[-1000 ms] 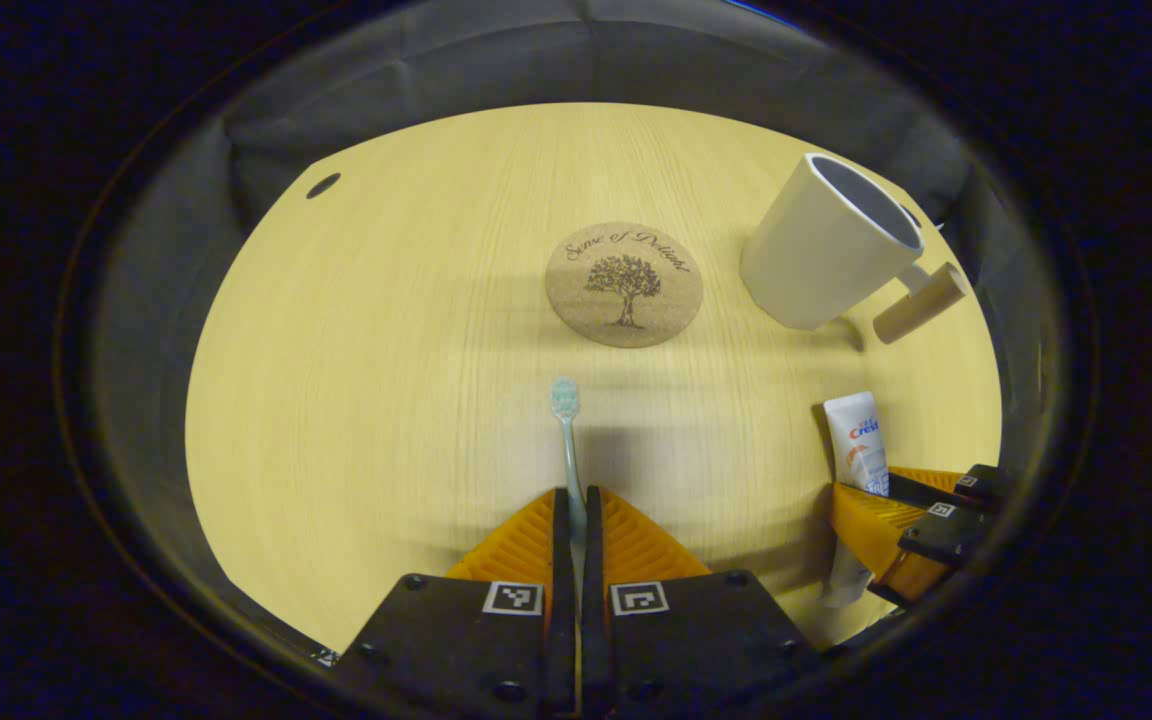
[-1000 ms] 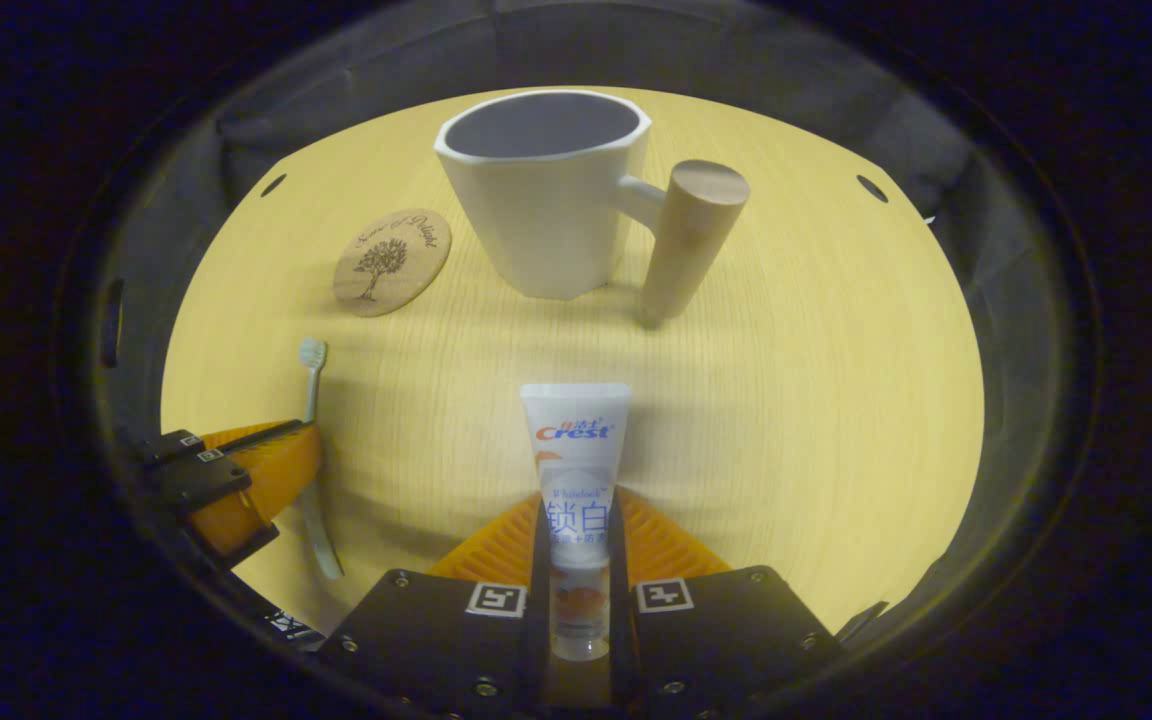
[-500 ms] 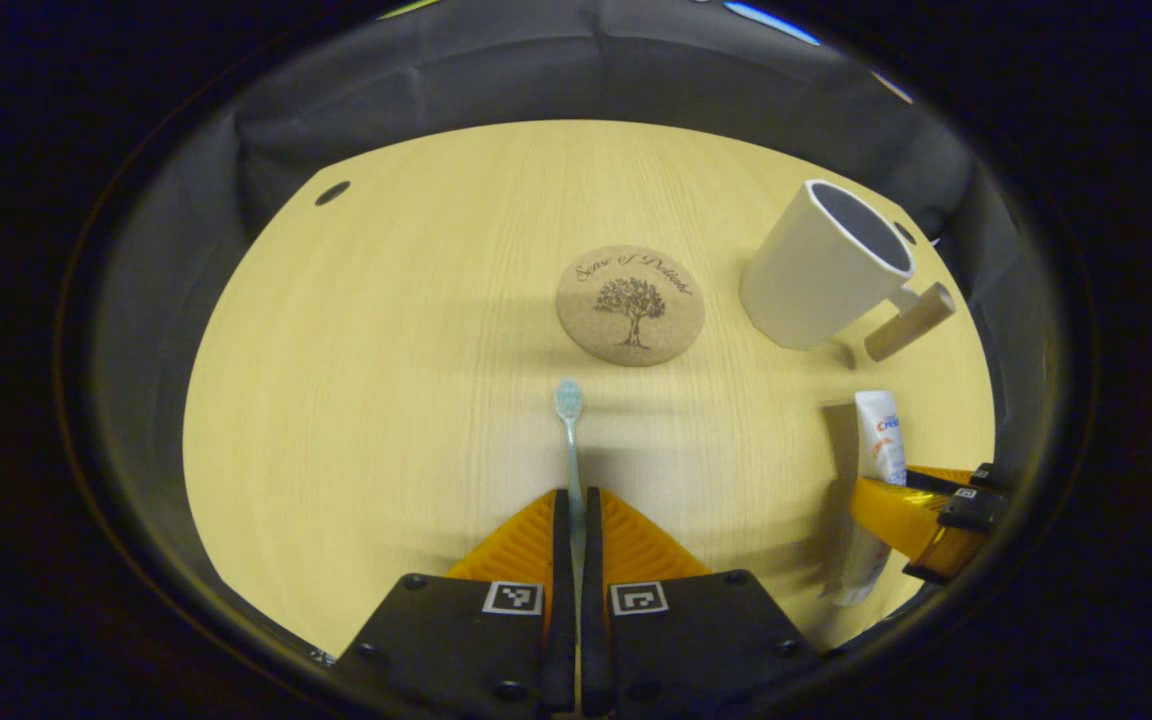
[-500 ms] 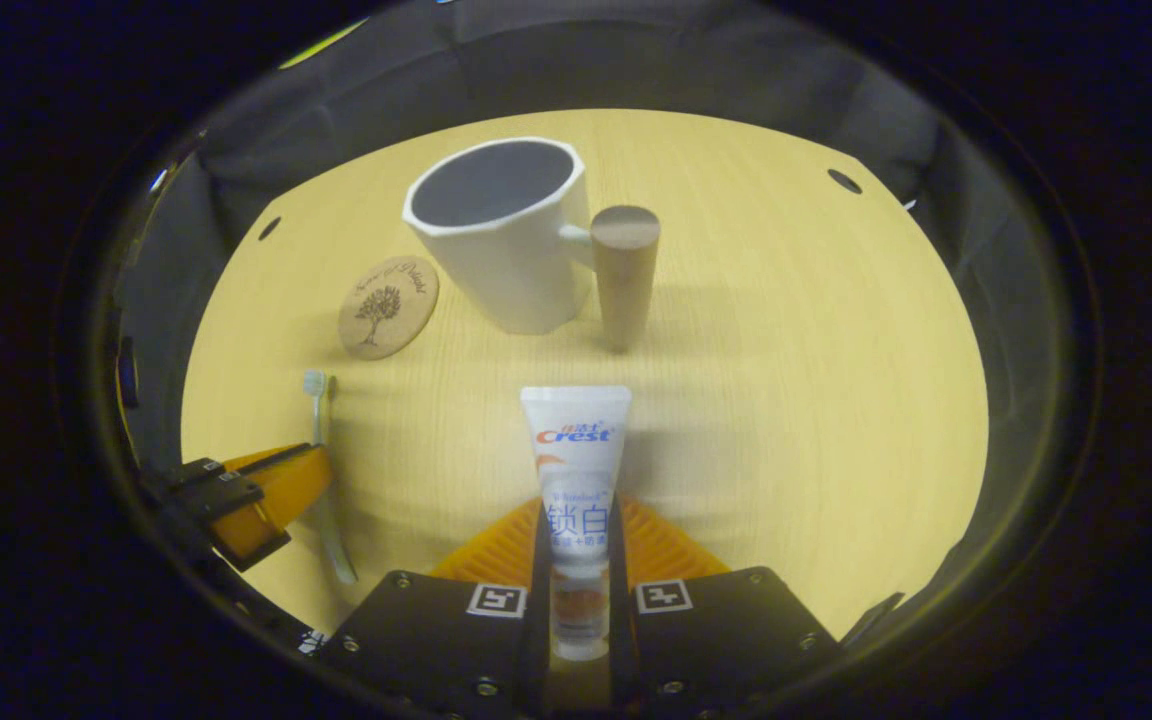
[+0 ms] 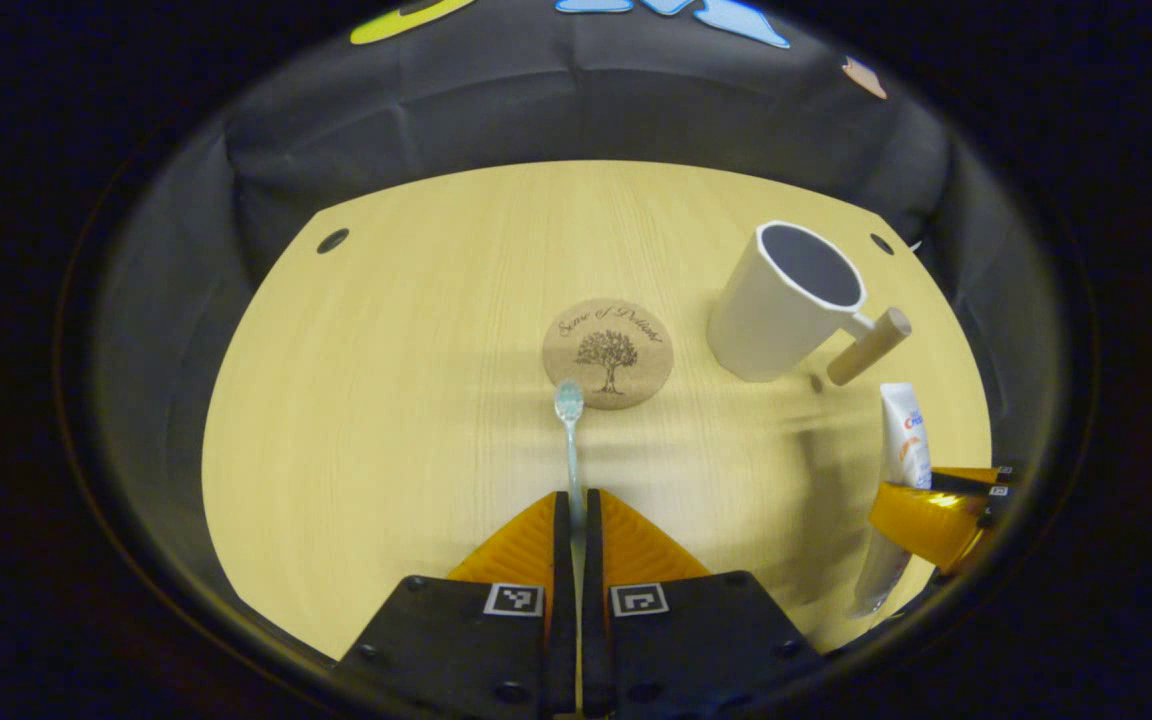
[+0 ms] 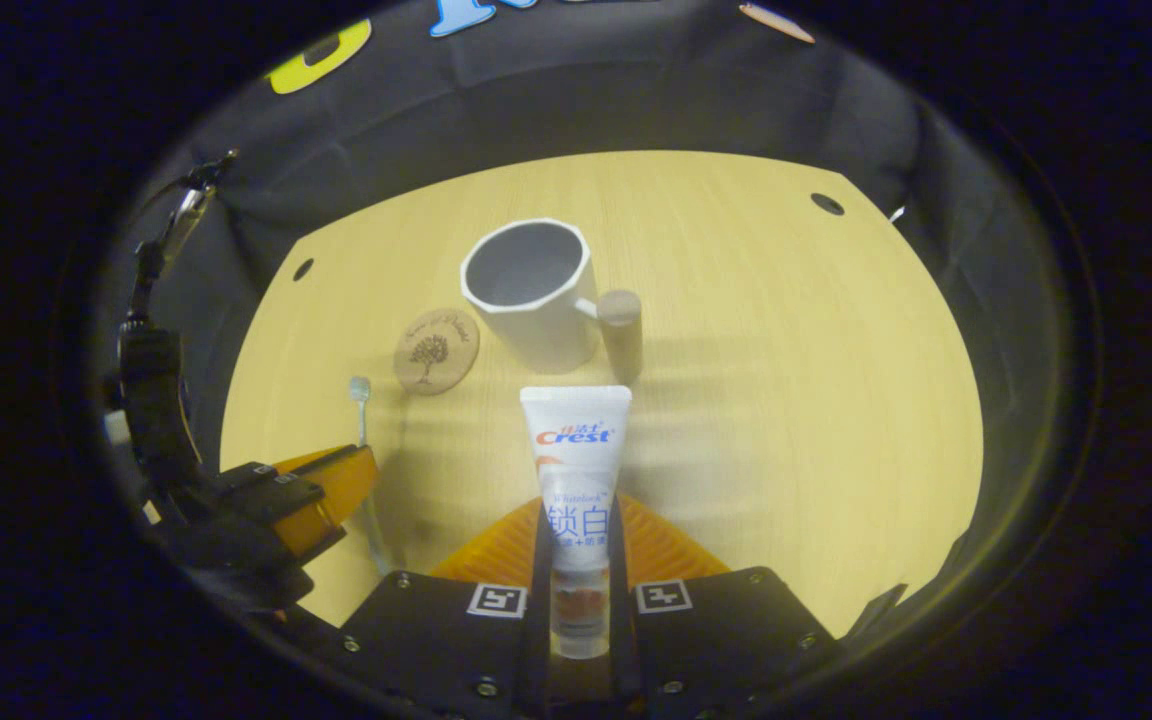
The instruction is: Put the toothbrush and toothpaste on the desktop into the cup, then pick up the cup and place it on the coaster on the desktop.
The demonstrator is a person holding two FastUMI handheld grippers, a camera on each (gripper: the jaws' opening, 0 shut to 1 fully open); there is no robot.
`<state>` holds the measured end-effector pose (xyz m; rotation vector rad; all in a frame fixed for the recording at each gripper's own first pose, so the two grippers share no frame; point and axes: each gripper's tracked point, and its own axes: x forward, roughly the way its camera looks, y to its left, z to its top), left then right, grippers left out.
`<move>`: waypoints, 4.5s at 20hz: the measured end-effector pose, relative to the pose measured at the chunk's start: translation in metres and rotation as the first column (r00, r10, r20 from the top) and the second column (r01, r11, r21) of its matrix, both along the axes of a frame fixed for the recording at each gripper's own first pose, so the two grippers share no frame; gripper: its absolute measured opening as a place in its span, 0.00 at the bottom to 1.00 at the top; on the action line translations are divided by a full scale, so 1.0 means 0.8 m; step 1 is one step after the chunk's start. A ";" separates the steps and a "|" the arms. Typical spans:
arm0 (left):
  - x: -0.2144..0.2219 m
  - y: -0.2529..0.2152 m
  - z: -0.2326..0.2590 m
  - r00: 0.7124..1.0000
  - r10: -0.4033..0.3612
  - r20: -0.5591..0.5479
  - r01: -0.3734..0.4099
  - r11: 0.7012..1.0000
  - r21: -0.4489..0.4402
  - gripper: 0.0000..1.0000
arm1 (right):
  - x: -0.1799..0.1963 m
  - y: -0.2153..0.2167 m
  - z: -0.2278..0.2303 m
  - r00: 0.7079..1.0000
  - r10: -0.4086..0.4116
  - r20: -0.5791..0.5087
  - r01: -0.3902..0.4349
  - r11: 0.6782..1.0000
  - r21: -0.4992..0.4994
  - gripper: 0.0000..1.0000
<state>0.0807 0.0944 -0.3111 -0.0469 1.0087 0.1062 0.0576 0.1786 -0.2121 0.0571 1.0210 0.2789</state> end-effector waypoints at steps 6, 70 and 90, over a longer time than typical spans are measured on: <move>0.011 -0.007 0.021 0.998 -0.027 0.048 0.027 1.000 0.003 0.11 | 0.027 0.010 0.046 0.997 -0.037 0.067 0.032 0.996 0.078 0.25; 0.051 -0.014 0.086 0.989 -0.072 0.126 0.067 0.997 0.044 0.11 | 0.185 0.035 0.109 0.905 -0.254 0.341 0.134 0.932 0.337 0.63; 0.171 -0.076 0.180 0.789 -0.391 0.473 0.283 0.916 0.286 0.10 | 0.122 -0.080 0.076 0.900 -0.315 0.301 0.253 0.940 0.228 0.62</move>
